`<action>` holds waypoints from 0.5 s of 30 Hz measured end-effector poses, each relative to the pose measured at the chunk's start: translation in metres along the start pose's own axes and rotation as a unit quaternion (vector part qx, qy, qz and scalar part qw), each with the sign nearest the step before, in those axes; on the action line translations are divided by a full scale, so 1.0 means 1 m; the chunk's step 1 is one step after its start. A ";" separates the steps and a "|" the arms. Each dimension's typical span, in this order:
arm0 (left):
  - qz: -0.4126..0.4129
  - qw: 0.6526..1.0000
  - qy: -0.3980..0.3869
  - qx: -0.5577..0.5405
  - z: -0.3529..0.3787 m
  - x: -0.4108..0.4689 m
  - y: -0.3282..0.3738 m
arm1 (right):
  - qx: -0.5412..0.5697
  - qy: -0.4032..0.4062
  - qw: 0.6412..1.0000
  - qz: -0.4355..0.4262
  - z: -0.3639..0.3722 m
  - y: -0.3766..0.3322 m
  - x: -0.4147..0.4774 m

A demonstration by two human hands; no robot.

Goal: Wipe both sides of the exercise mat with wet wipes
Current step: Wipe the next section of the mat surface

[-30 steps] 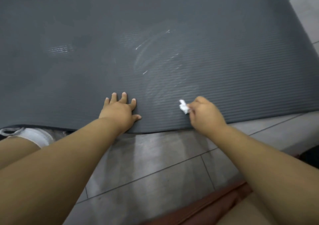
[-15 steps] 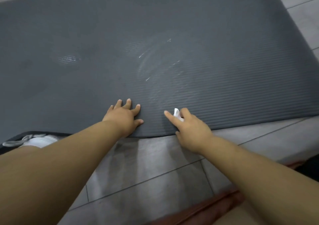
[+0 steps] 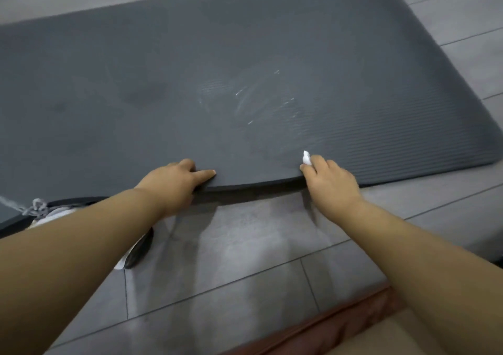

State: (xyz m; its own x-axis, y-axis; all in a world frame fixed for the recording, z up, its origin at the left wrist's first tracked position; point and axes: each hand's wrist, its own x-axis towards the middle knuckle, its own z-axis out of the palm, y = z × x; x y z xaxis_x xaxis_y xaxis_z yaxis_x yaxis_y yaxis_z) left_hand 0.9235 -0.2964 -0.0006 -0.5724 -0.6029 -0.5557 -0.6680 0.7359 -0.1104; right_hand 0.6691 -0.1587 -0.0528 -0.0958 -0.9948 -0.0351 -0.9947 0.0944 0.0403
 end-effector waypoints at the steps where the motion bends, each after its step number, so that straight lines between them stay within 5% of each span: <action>1: 0.010 1.000 0.020 0.006 -0.007 0.001 0.005 | 0.004 0.006 1.000 0.016 -0.006 0.008 -0.001; 9: 0.132 0.988 0.071 0.023 -0.062 -0.004 0.083 | 0.015 -0.034 0.986 0.161 -0.030 0.071 -0.036; 15: 0.159 0.987 0.000 0.004 -0.033 0.013 0.124 | 0.079 -0.154 0.962 0.209 -0.023 0.079 -0.063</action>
State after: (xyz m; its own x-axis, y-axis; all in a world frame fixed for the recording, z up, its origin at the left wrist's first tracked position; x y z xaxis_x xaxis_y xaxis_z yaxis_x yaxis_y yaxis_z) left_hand 0.8179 -0.2232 0.0062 -0.7521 -0.3412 -0.5638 -0.4510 0.8903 0.0628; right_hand 0.5974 -0.0898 -0.0245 -0.4708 -0.8123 -0.3442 -0.8577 0.5128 -0.0373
